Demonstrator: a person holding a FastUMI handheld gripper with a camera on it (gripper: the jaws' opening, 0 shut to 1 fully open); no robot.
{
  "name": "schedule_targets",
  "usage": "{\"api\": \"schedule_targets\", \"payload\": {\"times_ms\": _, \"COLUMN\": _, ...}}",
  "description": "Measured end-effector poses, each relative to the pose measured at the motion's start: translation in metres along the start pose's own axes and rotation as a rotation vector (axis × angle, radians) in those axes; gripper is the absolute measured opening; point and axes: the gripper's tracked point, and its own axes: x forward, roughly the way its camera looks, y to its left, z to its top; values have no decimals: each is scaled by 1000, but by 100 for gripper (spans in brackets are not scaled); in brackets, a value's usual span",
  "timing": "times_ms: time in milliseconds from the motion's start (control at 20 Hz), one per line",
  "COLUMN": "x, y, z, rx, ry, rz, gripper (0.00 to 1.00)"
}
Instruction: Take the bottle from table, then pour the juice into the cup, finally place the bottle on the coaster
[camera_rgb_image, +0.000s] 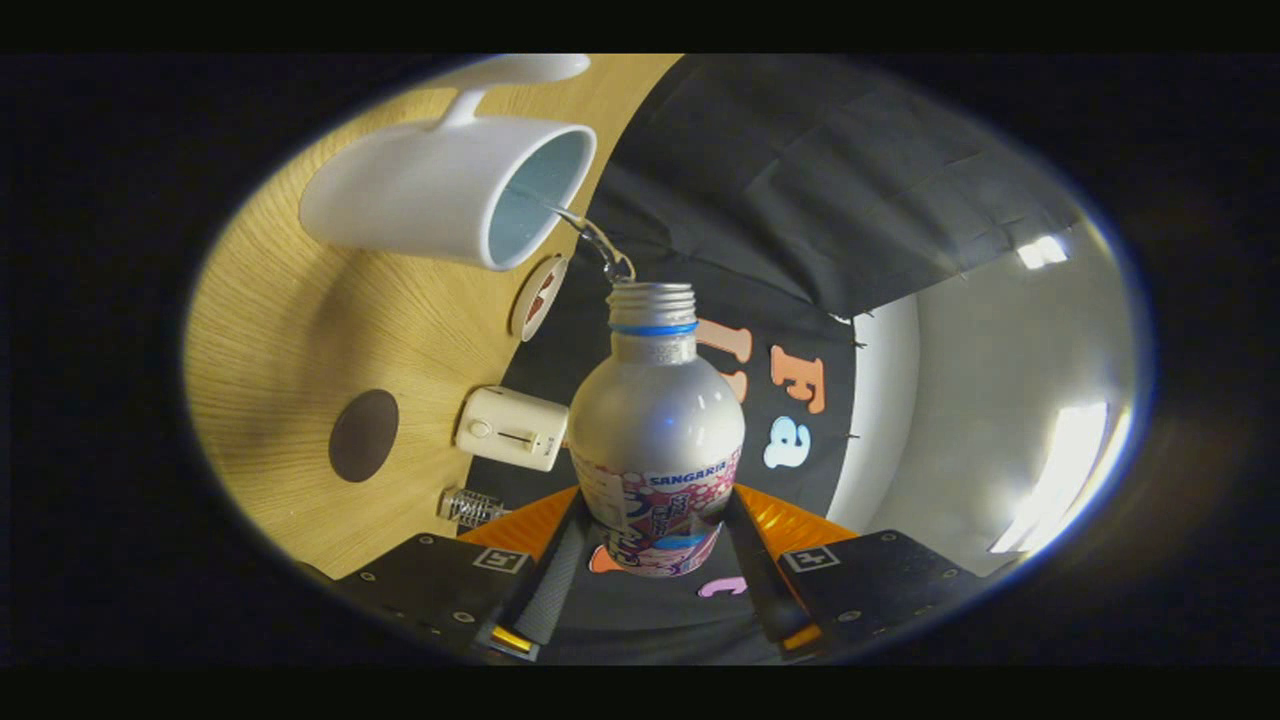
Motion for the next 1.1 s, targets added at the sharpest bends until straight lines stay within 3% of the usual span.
{"api": "schedule_targets", "payload": {"times_ms": 1100, "x": 7, "y": -15, "z": 4, "rx": -84, "ry": -57, "rz": -50, "gripper": 77}}
